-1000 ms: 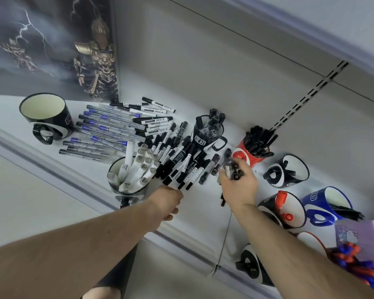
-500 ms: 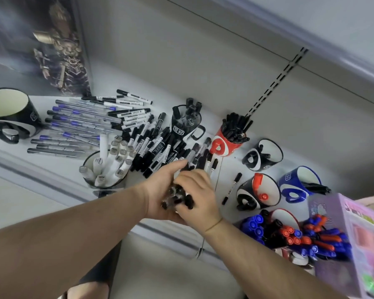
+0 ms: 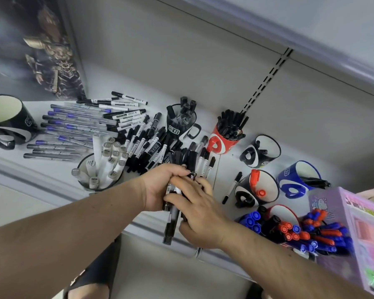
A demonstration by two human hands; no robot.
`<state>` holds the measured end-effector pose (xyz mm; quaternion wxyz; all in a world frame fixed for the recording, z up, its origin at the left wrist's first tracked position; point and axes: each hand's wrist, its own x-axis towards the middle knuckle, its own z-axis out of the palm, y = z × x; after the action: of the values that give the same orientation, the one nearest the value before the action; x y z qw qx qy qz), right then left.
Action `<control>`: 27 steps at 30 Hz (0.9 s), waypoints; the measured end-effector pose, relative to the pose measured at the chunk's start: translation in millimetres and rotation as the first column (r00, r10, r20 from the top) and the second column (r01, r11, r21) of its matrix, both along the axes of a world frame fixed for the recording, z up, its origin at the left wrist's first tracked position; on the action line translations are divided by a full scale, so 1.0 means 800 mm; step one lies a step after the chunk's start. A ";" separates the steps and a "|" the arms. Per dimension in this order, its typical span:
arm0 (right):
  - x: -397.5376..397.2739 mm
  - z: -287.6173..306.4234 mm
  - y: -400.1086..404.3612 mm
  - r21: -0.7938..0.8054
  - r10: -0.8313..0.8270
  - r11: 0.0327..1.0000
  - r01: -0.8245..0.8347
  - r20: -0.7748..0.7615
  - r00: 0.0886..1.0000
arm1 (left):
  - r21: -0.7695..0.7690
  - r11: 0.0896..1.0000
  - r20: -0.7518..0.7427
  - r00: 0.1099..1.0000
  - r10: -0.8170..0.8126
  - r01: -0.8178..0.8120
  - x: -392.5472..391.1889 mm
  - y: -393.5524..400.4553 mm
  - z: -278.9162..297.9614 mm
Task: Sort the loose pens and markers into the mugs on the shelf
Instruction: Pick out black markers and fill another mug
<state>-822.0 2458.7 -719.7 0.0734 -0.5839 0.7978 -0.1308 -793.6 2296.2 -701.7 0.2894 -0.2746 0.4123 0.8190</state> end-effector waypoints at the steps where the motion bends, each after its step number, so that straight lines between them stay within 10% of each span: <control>1: 0.001 0.001 0.002 0.006 -0.003 1.000 0.003 0.035 0.999 | -0.008 1.000 -0.004 1.000 0.016 -0.016 0.000 0.002 0.000; 6: 0.006 0.017 -0.009 -0.207 -0.147 0.946 0.250 0.413 0.899 | -0.008 0.983 -0.002 0.983 0.183 -0.183 0.002 0.010 -0.003; 13: 0.032 0.027 -0.038 -0.507 -0.461 0.551 0.663 0.477 0.748 | 0.200 0.941 0.040 0.962 0.270 -0.273 0.000 0.028 0.009; 23: 0.018 0.059 -0.031 -0.021 -0.396 0.359 0.933 0.902 0.173 | 0.012 0.982 -0.283 0.942 0.183 -0.188 0.019 0.021 0.007; 27: 0.003 0.072 -0.016 -0.005 -0.358 0.419 0.908 0.918 0.170 | -0.101 0.985 -0.465 0.882 0.076 -0.138 0.023 0.015 0.017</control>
<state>-819.6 2445.8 -661.8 0.1874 -0.0145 0.7515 -0.6324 -775.2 2308.5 -687.9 0.1195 -0.1139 0.5059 0.8466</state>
